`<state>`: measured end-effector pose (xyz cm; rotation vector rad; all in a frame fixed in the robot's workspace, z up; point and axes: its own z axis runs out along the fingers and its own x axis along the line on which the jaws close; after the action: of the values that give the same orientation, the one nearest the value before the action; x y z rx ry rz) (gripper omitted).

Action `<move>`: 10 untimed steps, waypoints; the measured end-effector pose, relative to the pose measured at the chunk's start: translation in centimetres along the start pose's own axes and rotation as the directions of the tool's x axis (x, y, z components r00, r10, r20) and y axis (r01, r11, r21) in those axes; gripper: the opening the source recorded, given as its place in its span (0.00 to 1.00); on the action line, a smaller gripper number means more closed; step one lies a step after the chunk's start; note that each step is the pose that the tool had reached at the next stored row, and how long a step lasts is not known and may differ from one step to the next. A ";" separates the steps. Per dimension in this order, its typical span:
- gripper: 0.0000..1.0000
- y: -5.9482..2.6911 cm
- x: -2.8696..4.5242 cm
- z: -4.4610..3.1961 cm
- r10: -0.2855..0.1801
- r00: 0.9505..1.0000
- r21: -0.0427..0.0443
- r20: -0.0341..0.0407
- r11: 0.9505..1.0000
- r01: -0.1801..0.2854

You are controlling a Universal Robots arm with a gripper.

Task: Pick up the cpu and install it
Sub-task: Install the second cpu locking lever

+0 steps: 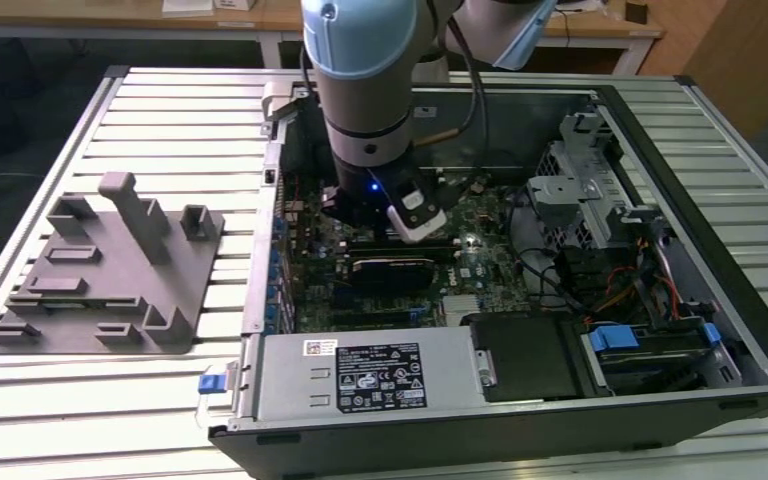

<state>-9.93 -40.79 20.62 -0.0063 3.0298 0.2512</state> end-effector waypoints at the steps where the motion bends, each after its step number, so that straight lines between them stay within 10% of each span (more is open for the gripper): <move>1: 0.11 -0.04 0.04 0.02 -0.002 1.000 -0.007 0.000 1.000 0.002; 10: 0.11 -0.76 0.65 0.20 -0.016 1.000 -0.031 -0.002 0.999 0.016</move>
<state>-10.55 -41.50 20.24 -0.0327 3.0269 0.2977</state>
